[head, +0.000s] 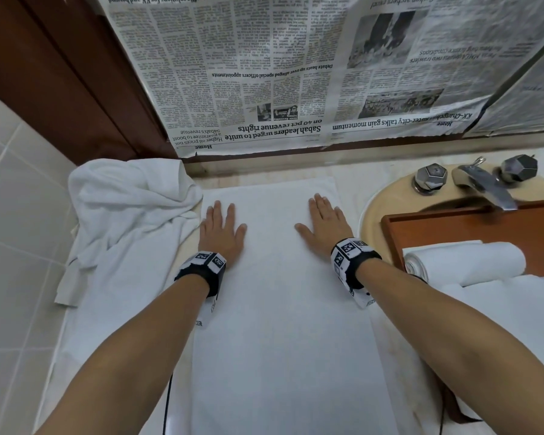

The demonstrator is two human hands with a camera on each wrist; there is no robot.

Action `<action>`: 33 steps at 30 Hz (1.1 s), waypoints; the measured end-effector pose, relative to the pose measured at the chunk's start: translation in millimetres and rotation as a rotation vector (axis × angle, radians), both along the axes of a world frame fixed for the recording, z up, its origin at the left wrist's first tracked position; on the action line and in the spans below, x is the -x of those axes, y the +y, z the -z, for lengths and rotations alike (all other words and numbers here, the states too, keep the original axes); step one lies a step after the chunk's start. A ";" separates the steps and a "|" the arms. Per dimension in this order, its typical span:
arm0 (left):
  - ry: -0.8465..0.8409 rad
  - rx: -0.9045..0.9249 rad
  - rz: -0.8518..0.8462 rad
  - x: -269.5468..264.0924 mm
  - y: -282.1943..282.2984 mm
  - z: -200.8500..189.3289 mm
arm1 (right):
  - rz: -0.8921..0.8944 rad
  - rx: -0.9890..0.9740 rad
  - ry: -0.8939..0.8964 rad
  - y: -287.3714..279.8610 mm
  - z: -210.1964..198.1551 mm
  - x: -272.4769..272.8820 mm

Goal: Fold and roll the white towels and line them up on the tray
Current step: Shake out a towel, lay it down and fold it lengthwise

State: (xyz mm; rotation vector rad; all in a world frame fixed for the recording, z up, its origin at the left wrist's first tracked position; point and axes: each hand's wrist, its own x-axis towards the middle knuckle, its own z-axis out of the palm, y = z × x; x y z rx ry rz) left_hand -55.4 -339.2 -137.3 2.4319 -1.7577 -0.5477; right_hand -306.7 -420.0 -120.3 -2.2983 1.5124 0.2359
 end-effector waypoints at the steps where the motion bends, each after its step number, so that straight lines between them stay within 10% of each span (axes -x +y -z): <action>1: 0.013 0.011 -0.009 2.2 0.5 -3.6 | 0.002 -0.001 -0.018 2.0 -2.7 -0.7; 33: -0.026 -0.060 -0.029 33.2 87.6 -2.0 | 0.027 -0.057 0.004 92.0 -0.3 23.0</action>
